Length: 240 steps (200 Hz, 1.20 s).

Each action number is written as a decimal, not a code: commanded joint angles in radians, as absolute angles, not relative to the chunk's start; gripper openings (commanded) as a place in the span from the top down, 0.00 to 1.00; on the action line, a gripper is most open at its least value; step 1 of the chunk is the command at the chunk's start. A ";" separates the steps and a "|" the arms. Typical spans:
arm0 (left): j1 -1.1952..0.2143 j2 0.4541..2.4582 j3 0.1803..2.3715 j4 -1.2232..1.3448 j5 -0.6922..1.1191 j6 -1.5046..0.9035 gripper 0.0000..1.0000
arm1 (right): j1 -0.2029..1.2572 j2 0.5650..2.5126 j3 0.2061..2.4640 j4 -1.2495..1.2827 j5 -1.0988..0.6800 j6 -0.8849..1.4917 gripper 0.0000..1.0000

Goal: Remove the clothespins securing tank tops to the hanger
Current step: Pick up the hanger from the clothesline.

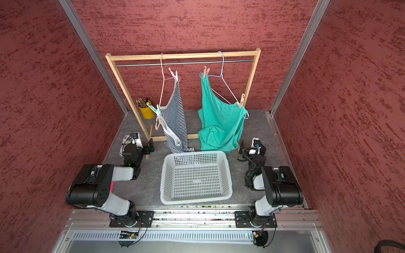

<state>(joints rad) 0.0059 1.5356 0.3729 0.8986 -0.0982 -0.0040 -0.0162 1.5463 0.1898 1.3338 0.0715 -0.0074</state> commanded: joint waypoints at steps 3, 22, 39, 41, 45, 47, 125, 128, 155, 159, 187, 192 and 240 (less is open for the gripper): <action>0.008 1.535 0.367 0.920 -0.094 -0.010 0.00 | -0.024 1.540 0.210 1.337 0.062 0.004 0.01; 0.009 1.535 0.369 0.920 -0.094 -0.010 0.00 | -0.023 1.540 0.210 1.338 0.063 0.004 0.01; 0.008 1.535 0.368 0.919 -0.095 -0.010 0.00 | -0.022 1.540 0.210 1.338 0.061 0.003 0.01; 0.008 1.534 0.368 0.920 -0.095 -0.011 0.01 | -0.023 1.540 0.211 1.339 0.061 0.004 0.01; 0.007 1.534 0.368 0.919 -0.095 -0.011 0.00 | -0.022 1.540 0.211 1.337 0.063 0.003 0.01; 0.008 1.535 0.368 0.920 -0.095 -0.010 0.00 | -0.022 1.540 0.210 1.338 0.063 0.003 0.01; 0.008 1.536 0.368 0.919 -0.094 -0.011 0.01 | -0.023 1.543 0.215 1.331 0.061 0.006 0.01; 0.008 1.537 0.368 0.919 -0.094 -0.012 0.01 | -0.022 1.543 0.215 1.330 0.061 0.006 0.01; 0.008 1.535 0.366 0.921 -0.094 -0.010 0.01 | -0.024 1.540 0.213 1.333 0.062 0.005 0.00; 0.007 1.533 0.364 0.924 -0.094 -0.009 0.01 | -0.024 1.540 0.212 1.334 0.063 0.006 0.01; 0.002 1.442 0.313 0.945 -0.120 -0.013 0.01 | -0.022 1.470 0.174 1.349 0.093 0.016 0.01; 0.000 1.421 0.300 0.947 -0.127 -0.013 0.01 | -0.022 1.442 0.161 1.348 0.104 0.021 0.01; -0.083 1.177 0.296 0.744 -0.226 -0.004 0.01 | -0.022 1.210 0.147 1.125 0.183 0.086 0.01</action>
<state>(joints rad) -0.0490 1.2987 0.2855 0.8669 -0.1795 0.0006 -0.0170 1.2919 0.1207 1.2892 0.1284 0.0242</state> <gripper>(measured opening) 0.995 0.994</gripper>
